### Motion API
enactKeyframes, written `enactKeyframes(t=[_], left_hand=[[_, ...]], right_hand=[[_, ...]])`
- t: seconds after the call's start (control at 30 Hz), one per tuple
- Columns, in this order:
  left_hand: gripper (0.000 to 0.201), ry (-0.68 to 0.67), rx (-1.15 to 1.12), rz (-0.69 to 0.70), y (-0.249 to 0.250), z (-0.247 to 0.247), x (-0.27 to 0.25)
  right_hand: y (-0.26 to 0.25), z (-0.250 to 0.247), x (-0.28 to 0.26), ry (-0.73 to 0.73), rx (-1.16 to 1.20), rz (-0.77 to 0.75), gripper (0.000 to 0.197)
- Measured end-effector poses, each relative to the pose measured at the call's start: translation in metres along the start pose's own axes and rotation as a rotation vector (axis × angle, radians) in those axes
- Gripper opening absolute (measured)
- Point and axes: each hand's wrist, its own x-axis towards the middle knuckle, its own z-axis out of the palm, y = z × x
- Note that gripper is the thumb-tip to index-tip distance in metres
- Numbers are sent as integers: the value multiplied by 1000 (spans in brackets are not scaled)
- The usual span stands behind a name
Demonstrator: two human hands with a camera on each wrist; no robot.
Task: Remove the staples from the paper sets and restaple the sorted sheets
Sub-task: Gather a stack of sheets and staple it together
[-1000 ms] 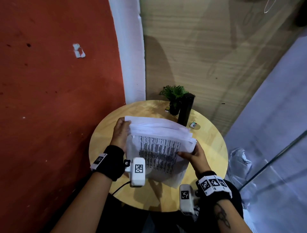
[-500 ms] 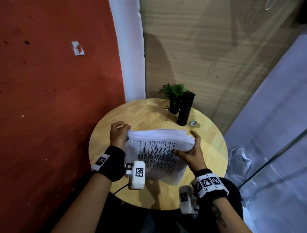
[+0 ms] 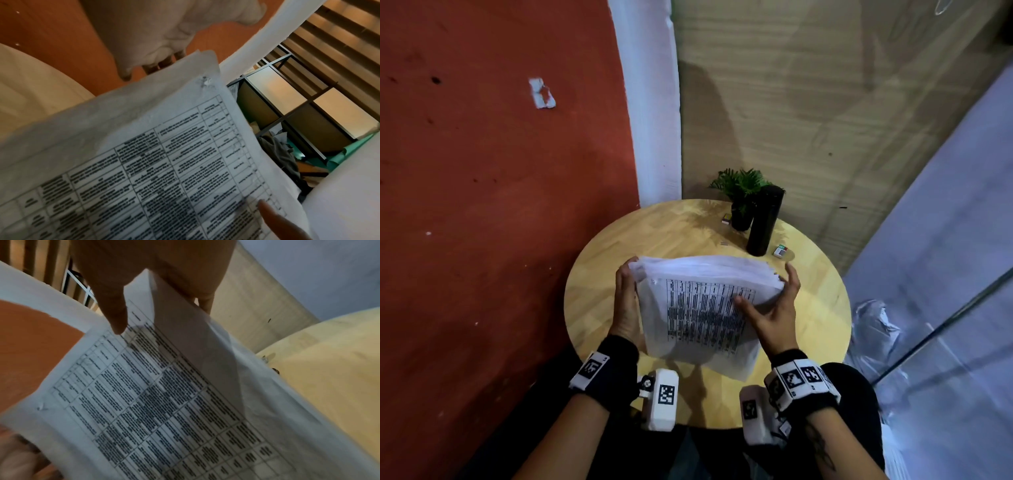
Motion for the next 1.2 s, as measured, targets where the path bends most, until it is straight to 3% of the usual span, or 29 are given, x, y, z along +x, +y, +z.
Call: enactKeyframes(t=[0.13, 0.23, 0.3, 0.47, 0.53, 0.63, 0.73, 0.83, 1.0, 1.1, 1.2], left_hand=[[103, -42, 31, 56, -1, -1, -5], [49, -29, 26, 73, 1, 2, -7], [32, 26, -7, 65, 3, 5, -2], [30, 90, 11, 25, 1, 11, 10], [26, 107, 35, 17, 1, 10, 13], [24, 123, 53, -3, 0, 7, 21], [21, 109, 96, -11, 0, 8, 22], [21, 117, 118, -13, 0, 11, 22], [28, 102, 97, 19, 3, 16, 17], [35, 98, 92, 35, 0, 15, 20], [34, 52, 90, 42, 2, 14, 21]], right_hand=[[8, 3, -6, -88, 73, 158, 84], [10, 9, -12, -20, 101, 218, 90], [8, 12, -17, 66, 57, 217, 86], [3, 16, -25, 134, -59, 174, 75], [-6, 12, -22, 119, -91, 70, 80], [-20, 5, -12, -18, -372, -110, 88], [-25, 1, -4, -142, -653, -157, 82], [-23, -3, -6, -140, -650, -120, 64], [-26, -2, -14, -146, -673, -91, 74], [-30, -4, -12, -179, -742, -122, 64], [-28, -3, -9, -105, -652, -144, 59]])
